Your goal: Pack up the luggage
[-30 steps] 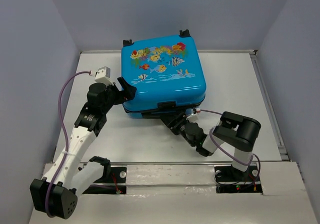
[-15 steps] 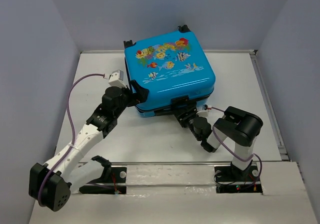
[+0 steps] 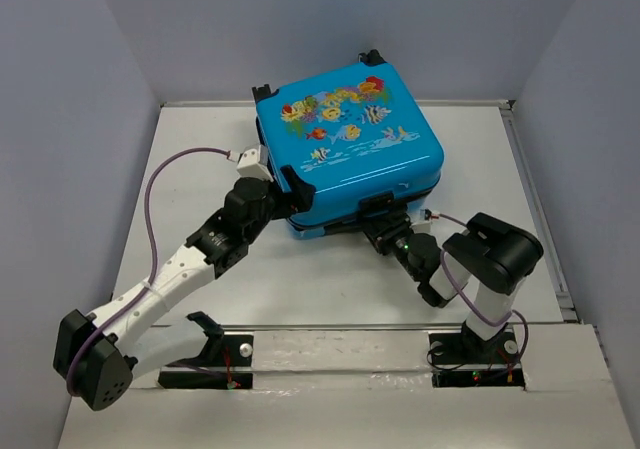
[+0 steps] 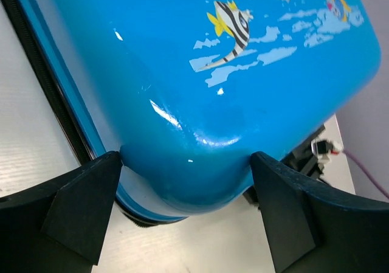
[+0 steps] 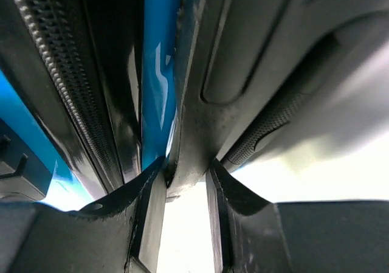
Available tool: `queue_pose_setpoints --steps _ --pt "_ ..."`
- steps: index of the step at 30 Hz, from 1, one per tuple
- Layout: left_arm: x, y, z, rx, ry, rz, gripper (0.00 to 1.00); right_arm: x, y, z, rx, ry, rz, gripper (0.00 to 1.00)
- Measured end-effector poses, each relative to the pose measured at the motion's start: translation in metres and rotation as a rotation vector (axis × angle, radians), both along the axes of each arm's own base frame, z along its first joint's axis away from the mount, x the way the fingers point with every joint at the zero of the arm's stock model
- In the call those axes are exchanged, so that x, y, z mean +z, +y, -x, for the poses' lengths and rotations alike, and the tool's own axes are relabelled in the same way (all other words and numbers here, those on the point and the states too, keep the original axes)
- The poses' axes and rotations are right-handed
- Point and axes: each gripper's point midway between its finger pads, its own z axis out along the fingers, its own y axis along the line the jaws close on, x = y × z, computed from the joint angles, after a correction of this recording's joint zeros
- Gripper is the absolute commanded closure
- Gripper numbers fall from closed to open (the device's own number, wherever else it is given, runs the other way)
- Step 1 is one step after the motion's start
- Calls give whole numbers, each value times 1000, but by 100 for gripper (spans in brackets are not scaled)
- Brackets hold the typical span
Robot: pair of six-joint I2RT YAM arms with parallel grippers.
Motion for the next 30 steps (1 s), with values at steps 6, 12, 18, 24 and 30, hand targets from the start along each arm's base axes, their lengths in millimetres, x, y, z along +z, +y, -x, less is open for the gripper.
queue_pose_setpoints --steps 6,12,18,24,30 --pt "27 -26 26 -154 33 -10 1 4 -60 13 -21 13 16 93" --pt "91 22 -16 -26 -81 43 1 9 -78 36 23 38 136 93" --pt "78 69 -73 109 -35 58 1 11 -96 70 51 63 278 93" --pt "3 83 -152 153 172 141 1 6 -93 69 93 122 352 93" --pt "-25 73 -199 133 241 244 1 5 -91 68 121 110 391 93"
